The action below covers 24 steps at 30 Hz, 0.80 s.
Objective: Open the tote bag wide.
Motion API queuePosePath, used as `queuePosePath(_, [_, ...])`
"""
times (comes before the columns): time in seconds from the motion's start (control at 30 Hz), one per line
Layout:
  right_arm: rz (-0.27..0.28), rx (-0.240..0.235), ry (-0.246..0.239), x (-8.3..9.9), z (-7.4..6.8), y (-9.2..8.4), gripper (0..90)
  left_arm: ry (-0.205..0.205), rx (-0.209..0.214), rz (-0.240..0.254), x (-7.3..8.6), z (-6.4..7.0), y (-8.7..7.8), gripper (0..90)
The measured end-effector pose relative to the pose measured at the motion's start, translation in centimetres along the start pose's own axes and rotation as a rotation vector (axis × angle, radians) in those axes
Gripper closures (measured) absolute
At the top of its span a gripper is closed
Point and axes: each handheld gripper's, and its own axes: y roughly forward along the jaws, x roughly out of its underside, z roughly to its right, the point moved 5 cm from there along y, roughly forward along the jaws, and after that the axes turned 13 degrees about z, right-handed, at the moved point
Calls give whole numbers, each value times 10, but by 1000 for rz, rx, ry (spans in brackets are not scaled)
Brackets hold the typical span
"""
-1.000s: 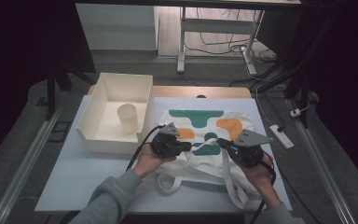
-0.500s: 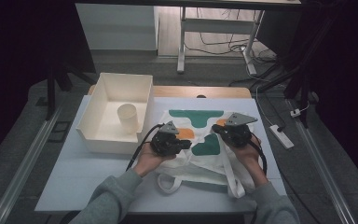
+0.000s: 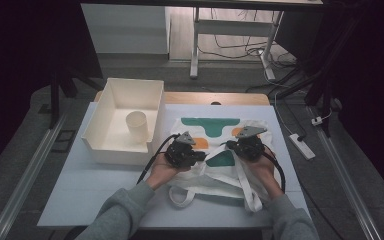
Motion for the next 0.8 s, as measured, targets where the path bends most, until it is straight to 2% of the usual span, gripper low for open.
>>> queuePosePath(0.2, [-4,-3,19,3,3,0,878,-13,-3,-6,2,-3,4,831])
queuePosePath(0.3, [-14,-5,30,7,3,3,870,-18,-11,-2,2,-4,4,792])
queuePosePath(0.37, [-27,-7,31,8,3,4,838,-24,-18,6,1,-3,3,737])
queuePosePath(0.43, [-34,-8,26,8,1,4,741,-11,-23,24,-3,-1,-3,614])
queuePosePath(0.5, [-16,1,22,3,-1,-1,623,6,-18,45,-9,4,-11,545])
queuePosePath(0.53, [26,9,35,-6,-2,-9,531,14,-11,56,-12,7,-15,500])
queuePosePath(0.57, [26,9,35,-6,-2,-9,531,25,-1,60,-14,11,-19,500])
queuePosePath(0.67, [96,18,53,-21,-5,-26,464,74,15,71,-20,23,-29,468])
queuePosePath(0.8, [137,-18,65,-32,-17,-47,445,103,39,50,-19,33,-34,441])
